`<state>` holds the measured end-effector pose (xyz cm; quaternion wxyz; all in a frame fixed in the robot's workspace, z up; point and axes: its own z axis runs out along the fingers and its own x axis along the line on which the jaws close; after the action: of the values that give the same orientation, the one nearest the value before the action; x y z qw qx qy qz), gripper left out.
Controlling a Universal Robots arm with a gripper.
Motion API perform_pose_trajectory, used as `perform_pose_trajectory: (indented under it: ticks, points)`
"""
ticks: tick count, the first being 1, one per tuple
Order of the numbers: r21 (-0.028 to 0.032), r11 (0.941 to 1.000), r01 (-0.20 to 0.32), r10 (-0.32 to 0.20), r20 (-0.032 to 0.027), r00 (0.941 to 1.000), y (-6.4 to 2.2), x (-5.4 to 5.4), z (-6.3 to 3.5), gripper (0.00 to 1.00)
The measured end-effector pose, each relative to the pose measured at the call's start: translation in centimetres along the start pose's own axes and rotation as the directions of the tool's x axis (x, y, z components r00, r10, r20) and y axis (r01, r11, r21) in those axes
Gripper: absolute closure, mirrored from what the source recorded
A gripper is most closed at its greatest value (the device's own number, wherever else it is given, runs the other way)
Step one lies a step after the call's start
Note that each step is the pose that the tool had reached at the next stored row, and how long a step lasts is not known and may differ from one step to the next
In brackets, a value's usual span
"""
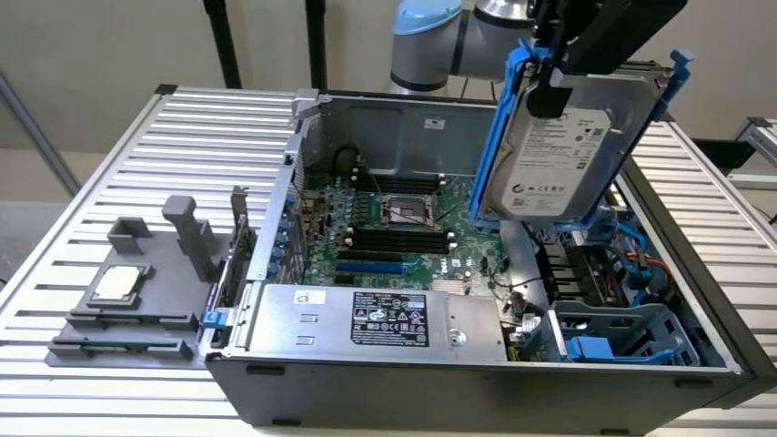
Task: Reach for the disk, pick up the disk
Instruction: 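Pick up the disk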
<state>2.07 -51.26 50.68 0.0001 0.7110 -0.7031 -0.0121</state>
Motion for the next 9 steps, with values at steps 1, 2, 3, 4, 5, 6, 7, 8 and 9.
perform_pose_trajectory:
  ticks: [1, 2, 3, 4, 5, 6, 7, 8, 9]
  points:
    - [-0.0001, 1.0000, 0.000, 0.000, -0.0001, 1.0000, -0.22, 0.3, -0.01, 0.67]
    - [-0.0001, 1.0000, 0.000, 0.000, -0.0001, 1.0000, -0.44, 0.6, -0.02, 0.67]
    - [-0.0001, 1.0000, 0.000, 0.000, -0.0001, 1.0000, -0.65, 0.9, -0.03, 0.67]
    - [-0.0002, 1.0000, 0.000, 0.000, -0.0001, 1.0000, -0.86, 1.1, -0.04, 0.67]
    - [-0.0002, 1.0000, 0.000, 0.000, 0.0001, 1.0000, -1.07, 1.4, -0.04, 0.67]
    - [-0.0003, 1.0000, 0.000, 0.000, 0.0000, 1.0000, -1.28, 1.7, -0.05, 0.67]
    - [-0.0003, 1.0000, 0.000, 0.000, -0.0001, 1.0000, -1.50, 2.0, -0.07, 0.67]
    - [-0.0004, 1.0000, 0.000, 0.000, -0.0001, 1.0000, -1.71, 2.3, -0.07, 0.67]
    - [-0.0005, 1.0000, 0.000, 0.000, 0.0000, 1.0000, -1.94, 2.6, -0.08, 0.67]
